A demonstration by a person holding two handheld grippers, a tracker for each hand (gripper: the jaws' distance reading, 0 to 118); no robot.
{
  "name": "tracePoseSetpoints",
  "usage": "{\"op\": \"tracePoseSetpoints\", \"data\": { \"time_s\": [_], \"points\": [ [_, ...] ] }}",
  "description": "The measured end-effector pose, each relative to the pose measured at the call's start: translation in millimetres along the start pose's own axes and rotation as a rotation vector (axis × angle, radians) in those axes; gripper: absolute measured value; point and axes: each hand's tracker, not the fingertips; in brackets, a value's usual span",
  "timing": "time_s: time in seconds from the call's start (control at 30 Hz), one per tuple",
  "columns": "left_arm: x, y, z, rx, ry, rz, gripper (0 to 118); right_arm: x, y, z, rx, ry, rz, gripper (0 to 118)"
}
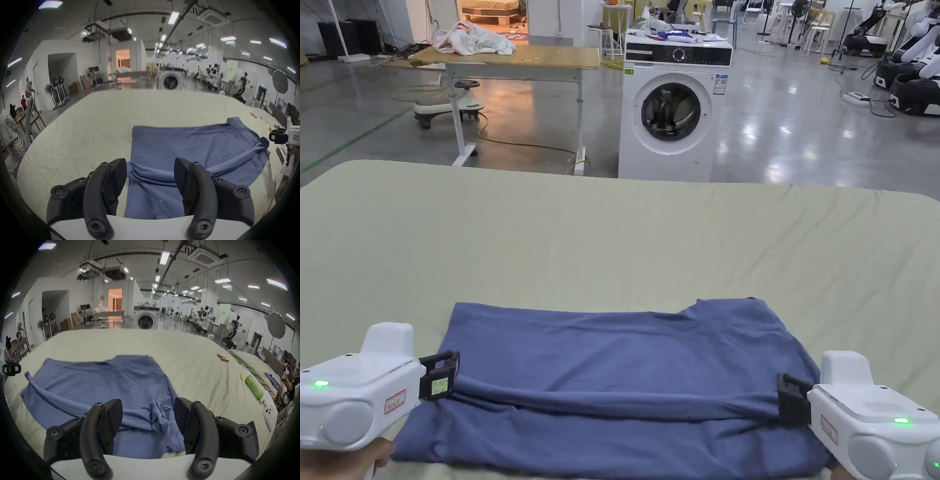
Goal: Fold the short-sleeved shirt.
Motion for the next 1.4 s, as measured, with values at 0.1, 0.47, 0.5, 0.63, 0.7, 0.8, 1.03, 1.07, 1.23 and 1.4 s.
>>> {"op": "tracePoseSetpoints", "data": {
  "time_s": [0.1, 0.47, 0.5, 0.63, 0.7, 0.8, 1.03, 1.07, 1.23, 1.4],
  "points": [
    [-1, -10, 16, 0.070, 0.022, -0.001, 62, -13, -6, 27, 0.078, 0.002, -0.008, 69],
    [10, -39, 93, 0.205, 0.059, 0.030, 0, -54, -31, 111, 0.241, 0.014, -0.013, 1],
    [8, -41, 95, 0.182, 0.075, 0.029, 0, -55, -32, 117, 0.246, 0.012, -0.022, 1],
    [-4, -45, 91, 0.099, 0.110, 0.041, 0, -60, -37, 129, 0.248, 0.002, -0.019, 1],
    [-14, -44, 78, 0.003, 0.082, 0.077, 0, -60, -37, 131, 0.238, 0.012, -0.011, 1],
    [-34, -45, 48, -0.085, 0.038, 0.091, 0, -58, -38, 130, 0.224, 0.023, -0.020, 1],
    [-53, -39, -7, -0.302, 0.016, 0.099, 5, -52, -43, 130, 0.199, 0.011, -0.010, 1],
    [-55, -38, -13, -0.324, 0.021, 0.105, 17, -49, -45, 130, 0.195, 0.007, -0.010, 1],
    [-45, -37, -30, -0.458, 0.040, 0.135, 67, -43, -53, 126, 0.162, -0.006, -0.006, 1],
    [-21, -49, -41, -0.520, 0.087, 0.027, 61, -40, -60, 120, 0.129, -0.020, -0.005, 1]
  ]
}}
